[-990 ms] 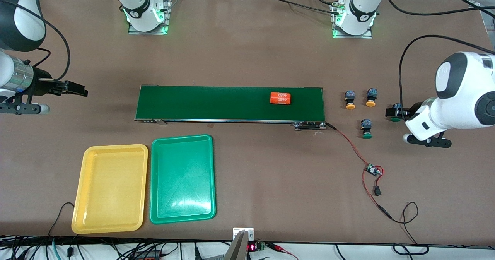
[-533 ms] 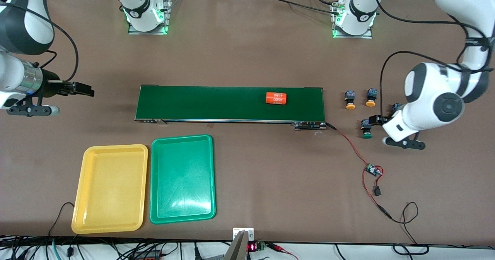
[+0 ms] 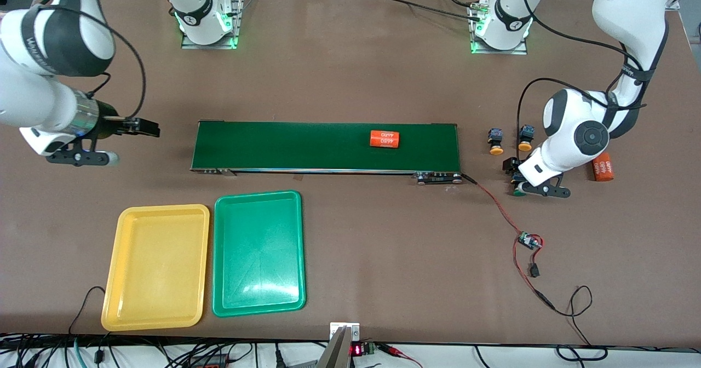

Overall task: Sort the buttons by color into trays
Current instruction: 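Grasp a green-capped button with the left gripper, then place the green button on the belt while the right gripper approaches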

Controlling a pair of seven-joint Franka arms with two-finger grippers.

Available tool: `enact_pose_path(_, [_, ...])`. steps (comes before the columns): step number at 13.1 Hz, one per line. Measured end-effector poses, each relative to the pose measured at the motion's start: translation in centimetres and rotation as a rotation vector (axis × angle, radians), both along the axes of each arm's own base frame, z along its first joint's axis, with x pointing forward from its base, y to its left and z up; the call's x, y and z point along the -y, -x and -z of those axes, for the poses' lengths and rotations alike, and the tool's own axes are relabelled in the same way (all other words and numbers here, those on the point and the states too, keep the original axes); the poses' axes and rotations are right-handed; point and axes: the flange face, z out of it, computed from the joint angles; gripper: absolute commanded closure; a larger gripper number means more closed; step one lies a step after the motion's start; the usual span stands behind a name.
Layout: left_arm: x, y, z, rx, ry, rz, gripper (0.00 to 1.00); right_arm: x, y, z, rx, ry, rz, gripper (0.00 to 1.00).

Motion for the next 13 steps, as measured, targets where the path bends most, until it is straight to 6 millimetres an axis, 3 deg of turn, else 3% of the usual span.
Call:
enact_pose_path(2, [-0.1, -0.1, 0.7, 0.011, 0.004, -0.003, 0.35, -2.0, 0.4, 0.4, 0.044, 0.002, -0.008, 0.0])
enact_pose_path(3, [-0.1, -0.1, 1.1, 0.016, 0.007, -0.003, 0.47, -2.5, 1.0, 1.1, 0.066, 0.002, -0.011, 0.0])
enact_pose_path(5, [-0.1, -0.1, 1.9, 0.025, 0.011, -0.008, 0.71, -2.4, 2.8, 2.5, 0.092, 0.001, -0.01, 0.0])
enact_pose_path(7, [-0.1, -0.3, 1.9, 0.03, 0.011, -0.01, 0.85, -2.1, 4.8, 3.4, 0.1, 0.002, -0.007, 0.0])
enact_pose_path(11, [-0.2, -2.0, -0.9, 0.041, 0.001, -0.015, 0.84, -2.2, 8.1, 3.8, 0.098, 0.005, 0.002, 0.0])
enact_pose_path(13, [1.1, -2.4, -3.7, -0.009, -0.018, -0.001, 0.81, -4.6, 8.7, 3.6, 0.112, 0.012, 0.022, 0.0])
